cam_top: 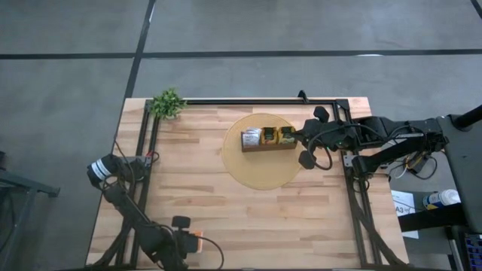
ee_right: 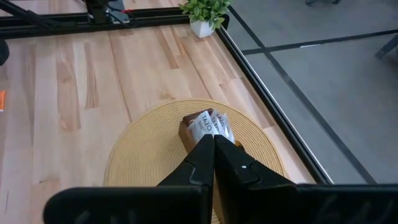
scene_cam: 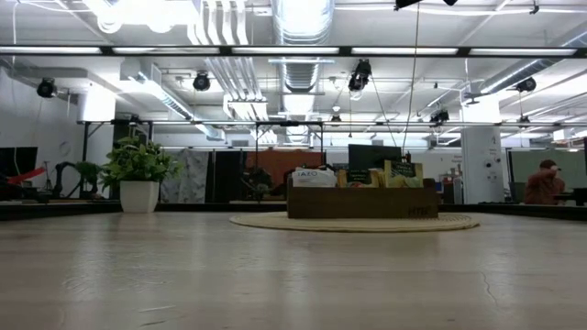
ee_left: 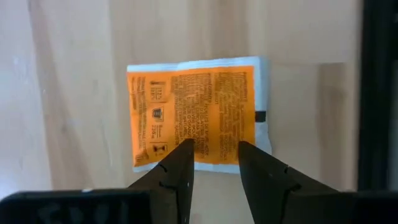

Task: Pick & Place Tea
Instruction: Put the white tea bag into the left section of the wooden organizer

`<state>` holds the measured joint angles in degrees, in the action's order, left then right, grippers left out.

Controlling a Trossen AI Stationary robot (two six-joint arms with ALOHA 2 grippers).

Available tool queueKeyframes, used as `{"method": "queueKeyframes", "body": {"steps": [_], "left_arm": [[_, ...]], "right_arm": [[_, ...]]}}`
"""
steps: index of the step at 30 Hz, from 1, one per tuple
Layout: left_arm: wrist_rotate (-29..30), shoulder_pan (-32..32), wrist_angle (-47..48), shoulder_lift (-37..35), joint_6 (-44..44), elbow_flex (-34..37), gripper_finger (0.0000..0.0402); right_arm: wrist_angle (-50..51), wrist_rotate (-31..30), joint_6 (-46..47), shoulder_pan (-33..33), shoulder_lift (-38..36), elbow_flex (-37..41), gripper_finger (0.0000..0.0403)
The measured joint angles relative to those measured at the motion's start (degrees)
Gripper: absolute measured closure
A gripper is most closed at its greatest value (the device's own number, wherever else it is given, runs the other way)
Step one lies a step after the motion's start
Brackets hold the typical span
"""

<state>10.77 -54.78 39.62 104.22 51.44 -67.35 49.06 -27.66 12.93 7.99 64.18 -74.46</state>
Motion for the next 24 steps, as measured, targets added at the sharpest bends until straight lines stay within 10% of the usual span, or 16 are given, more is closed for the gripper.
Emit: {"method": "queueKeyframes", "body": {"steps": [24], "left_arm": [[1.94, -0.86, -1.02, 0.00, -0.70, -3.17, 0.0283]], "right_arm": [[0.00, -0.04, 0.14, 0.00, -0.02, 0.00, 0.0394]]}}
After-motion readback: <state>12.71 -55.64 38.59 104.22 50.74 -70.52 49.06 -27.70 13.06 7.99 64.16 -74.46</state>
